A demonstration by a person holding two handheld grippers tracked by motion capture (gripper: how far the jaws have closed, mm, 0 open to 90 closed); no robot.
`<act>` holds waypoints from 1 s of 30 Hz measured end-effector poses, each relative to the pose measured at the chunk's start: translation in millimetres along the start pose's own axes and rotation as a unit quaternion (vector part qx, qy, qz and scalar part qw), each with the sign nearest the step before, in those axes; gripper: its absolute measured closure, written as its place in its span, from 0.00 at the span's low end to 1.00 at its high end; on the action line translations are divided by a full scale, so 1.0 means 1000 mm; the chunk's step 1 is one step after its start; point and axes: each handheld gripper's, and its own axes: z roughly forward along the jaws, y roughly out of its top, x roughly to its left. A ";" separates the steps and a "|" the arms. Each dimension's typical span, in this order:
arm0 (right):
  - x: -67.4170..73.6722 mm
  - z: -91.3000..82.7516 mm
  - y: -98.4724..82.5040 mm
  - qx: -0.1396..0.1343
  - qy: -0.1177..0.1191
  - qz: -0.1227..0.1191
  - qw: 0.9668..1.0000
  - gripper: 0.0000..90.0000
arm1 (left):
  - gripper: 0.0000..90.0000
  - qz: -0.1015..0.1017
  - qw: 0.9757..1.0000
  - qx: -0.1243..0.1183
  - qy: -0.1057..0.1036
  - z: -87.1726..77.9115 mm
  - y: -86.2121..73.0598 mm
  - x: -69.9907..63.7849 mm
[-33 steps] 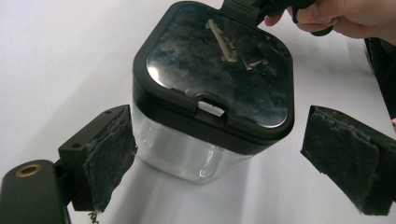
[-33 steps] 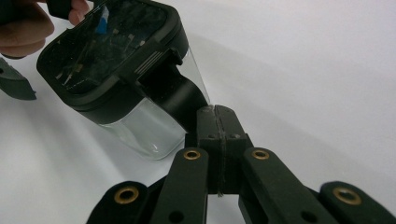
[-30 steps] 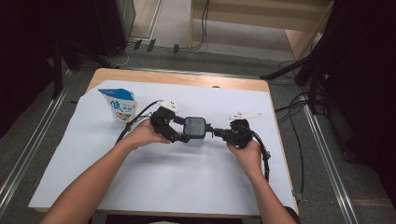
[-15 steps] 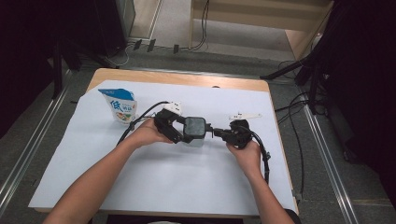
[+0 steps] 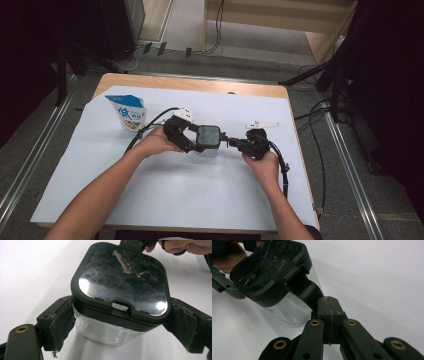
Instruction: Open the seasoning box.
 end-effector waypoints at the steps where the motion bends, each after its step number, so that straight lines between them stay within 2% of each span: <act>1: 0.000 0.000 0.000 0.000 0.000 0.000 1.000 1.00 | 0.15 0.000 1.000 0.000 0.000 0.000 0.000 0.000; 7: 0.000 0.000 0.000 0.001 0.000 0.000 1.000 1.00 | 0.15 -0.007 1.000 -0.008 -0.004 -0.003 0.000 0.001; 19: 0.000 0.000 0.000 0.002 0.002 -0.001 1.000 1.00 | 0.17 -0.003 1.000 -0.010 0.002 -0.008 0.002 -0.001; 24: 0.000 0.001 0.000 0.004 0.003 -0.004 1.000 1.00 | 0.18 -0.002 1.000 -0.008 -0.001 -0.010 0.002 0.000; 27: 0.000 0.001 0.001 0.004 0.003 -0.004 1.000 1.00 | 0.18 0.010 1.000 0.014 0.002 -0.011 0.008 -0.001; 30: 0.000 0.001 0.001 0.004 0.003 -0.003 1.000 1.00 | 0.18 0.011 1.000 0.025 0.001 -0.013 0.013 -0.002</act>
